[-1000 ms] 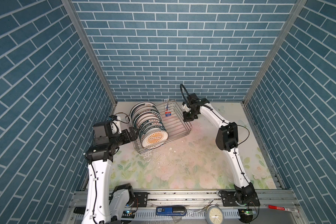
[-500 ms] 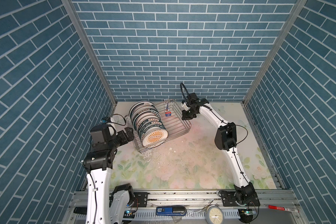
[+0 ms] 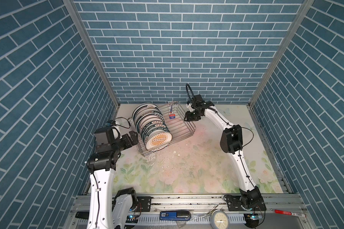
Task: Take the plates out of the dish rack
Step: 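Open the right gripper off the rack while the left gripper approaches the nearest plate, then grasp the nearest plate's rim with the left gripper while the right arm draws back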
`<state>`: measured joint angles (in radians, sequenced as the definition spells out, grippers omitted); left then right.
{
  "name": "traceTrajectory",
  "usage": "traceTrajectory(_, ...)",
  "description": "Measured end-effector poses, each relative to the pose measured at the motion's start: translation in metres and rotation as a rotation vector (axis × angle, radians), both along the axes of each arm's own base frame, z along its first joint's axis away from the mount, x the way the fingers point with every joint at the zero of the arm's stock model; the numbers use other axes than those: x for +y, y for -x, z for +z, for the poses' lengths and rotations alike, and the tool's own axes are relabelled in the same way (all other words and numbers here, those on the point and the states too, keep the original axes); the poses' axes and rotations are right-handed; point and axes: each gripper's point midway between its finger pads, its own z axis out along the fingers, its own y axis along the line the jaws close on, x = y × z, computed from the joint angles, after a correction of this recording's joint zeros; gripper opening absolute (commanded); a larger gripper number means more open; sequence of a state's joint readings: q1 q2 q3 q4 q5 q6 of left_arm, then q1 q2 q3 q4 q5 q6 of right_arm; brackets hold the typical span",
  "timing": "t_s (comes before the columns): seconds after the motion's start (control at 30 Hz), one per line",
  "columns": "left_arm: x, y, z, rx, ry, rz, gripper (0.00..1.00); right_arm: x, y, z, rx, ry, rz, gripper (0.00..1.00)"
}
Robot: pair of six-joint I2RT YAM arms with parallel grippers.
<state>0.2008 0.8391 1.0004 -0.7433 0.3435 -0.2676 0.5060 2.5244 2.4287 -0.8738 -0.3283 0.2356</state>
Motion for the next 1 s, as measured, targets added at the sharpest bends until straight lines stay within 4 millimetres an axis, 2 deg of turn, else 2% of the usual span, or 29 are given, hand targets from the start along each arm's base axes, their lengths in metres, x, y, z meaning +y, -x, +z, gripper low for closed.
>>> traceTrajectory(0.1,-0.005,-0.003,0.0,0.008,0.014,-0.036,0.99,-0.006,0.005,0.013,-0.016,0.011,-0.002,0.7)
traceTrajectory(0.17,-0.009,-0.005,-0.002,0.024,0.025,-0.057,0.99,-0.011,0.008,0.028,-0.04,0.018,-0.008,0.74)
traceTrajectory(0.33,-0.021,-0.011,-0.01,0.094,0.032,-0.123,0.99,-0.027,0.01,0.082,-0.14,0.005,-0.026,0.82)
traceTrajectory(0.4,-0.033,-0.01,-0.012,0.108,0.013,-0.163,0.99,-0.037,0.013,0.103,-0.173,-0.007,-0.045,0.99)
traceTrajectory(0.5,-0.053,-0.006,-0.01,0.111,-0.035,-0.236,0.99,-0.058,0.025,0.126,-0.213,-0.01,-0.066,0.99)
traceTrajectory(0.57,-0.066,-0.004,-0.007,0.109,-0.071,-0.28,0.99,-0.071,0.038,0.134,-0.225,-0.011,-0.081,0.99)
traceTrajectory(0.7,-0.087,-0.003,-0.004,0.118,-0.16,-0.357,0.99,-0.1,0.067,0.133,-0.231,-0.003,-0.118,0.99)
traceTrajectory(0.83,-0.102,-0.001,-0.002,0.135,-0.267,-0.424,0.99,-0.126,0.099,0.117,-0.215,0.018,-0.161,0.99)
traceTrajectory(1.0,-0.119,-0.002,-0.006,0.163,-0.423,-0.49,0.99,-0.147,0.136,0.096,-0.196,0.029,-0.188,0.99)
